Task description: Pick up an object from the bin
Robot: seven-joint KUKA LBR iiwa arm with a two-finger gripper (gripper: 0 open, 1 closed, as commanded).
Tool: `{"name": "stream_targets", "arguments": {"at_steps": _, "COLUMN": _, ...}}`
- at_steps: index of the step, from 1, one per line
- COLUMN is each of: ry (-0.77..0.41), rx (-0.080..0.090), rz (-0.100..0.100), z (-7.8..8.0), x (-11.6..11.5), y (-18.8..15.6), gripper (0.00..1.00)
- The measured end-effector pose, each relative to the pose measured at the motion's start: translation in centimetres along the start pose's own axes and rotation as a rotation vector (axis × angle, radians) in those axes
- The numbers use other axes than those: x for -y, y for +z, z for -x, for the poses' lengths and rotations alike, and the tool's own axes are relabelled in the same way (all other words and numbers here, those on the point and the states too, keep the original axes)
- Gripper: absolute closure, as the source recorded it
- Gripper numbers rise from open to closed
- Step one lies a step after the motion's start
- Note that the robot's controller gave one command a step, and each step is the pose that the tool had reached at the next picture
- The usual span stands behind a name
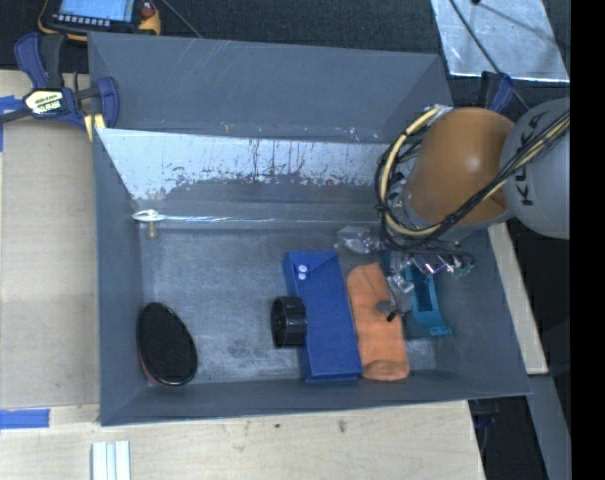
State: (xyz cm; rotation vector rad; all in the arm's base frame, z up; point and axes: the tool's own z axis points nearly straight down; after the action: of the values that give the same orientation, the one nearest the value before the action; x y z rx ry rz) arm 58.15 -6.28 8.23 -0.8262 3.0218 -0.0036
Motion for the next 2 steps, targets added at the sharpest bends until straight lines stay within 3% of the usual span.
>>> {"name": "stream_targets", "arguments": {"at_steps": 1, "ry": 0.084, "rx": -0.004, "rz": 0.002, "z": -1.53, "x": -4.86, "y": 1.11, "gripper": 1.0}}
{"name": "stream_targets", "arguments": {"at_steps": 2, "ry": 0.083, "rx": -0.005, "rz": 0.003, "z": -1.54, "x": -4.9, "y": 1.16, "gripper": 0.0}}
